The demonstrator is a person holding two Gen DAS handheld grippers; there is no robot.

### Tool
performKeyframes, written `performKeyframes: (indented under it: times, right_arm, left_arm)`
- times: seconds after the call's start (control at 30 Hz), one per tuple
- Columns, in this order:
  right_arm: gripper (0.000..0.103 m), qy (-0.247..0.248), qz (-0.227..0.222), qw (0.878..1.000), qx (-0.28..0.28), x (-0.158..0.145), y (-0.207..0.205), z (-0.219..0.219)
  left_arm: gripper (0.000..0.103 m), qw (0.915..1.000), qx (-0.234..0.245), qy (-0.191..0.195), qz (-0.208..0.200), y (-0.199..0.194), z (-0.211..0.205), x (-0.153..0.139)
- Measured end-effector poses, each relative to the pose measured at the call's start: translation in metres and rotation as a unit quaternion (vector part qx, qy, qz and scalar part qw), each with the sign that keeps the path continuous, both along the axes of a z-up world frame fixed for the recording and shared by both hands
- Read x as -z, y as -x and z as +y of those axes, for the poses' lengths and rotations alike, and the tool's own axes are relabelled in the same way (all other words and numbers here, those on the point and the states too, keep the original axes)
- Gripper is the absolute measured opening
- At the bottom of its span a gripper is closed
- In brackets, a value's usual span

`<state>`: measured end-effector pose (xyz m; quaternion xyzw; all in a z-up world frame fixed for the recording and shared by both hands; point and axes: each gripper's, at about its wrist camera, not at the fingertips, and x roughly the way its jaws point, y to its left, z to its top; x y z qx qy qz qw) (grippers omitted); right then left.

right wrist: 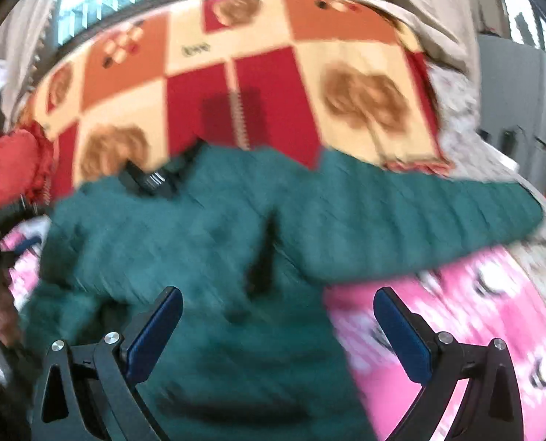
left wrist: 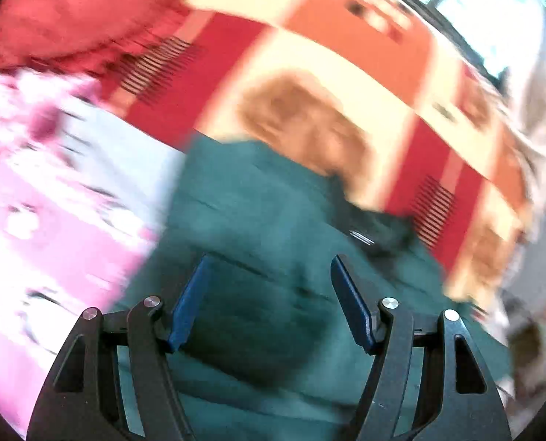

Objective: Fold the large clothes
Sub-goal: 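Fold the held sleeve across the jacket body, then open left tool, then grasp the other sleeve cuff with the right tool and lift it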

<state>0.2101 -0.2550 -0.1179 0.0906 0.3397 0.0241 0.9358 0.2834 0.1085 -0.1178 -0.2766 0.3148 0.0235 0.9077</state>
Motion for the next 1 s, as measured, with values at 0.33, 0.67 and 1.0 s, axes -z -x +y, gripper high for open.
performKeyframes:
  times: [0.33,0.67,1.0]
  right_arm:
    - [0.103,-0.030,0.162,0.984,-0.065,0.092,-0.106,0.036]
    - [0.102,-0.039,0.127,0.990,-0.035,0.063,-0.097,0.027]
    - [0.092,0.023,0.063,0.994,0.081,0.018,-0.076,0.027]
  left_arm:
    - [0.067,0.9930,-0.013,-0.008,0.117,-0.034,0.010,0.057]
    - [0.068,0.9964,-0.015,-0.006,0.083,-0.014,0.008,0.041]
    - [0.068,0.9957,0.016,-0.079,0.046,0.003,-0.035,0.011]
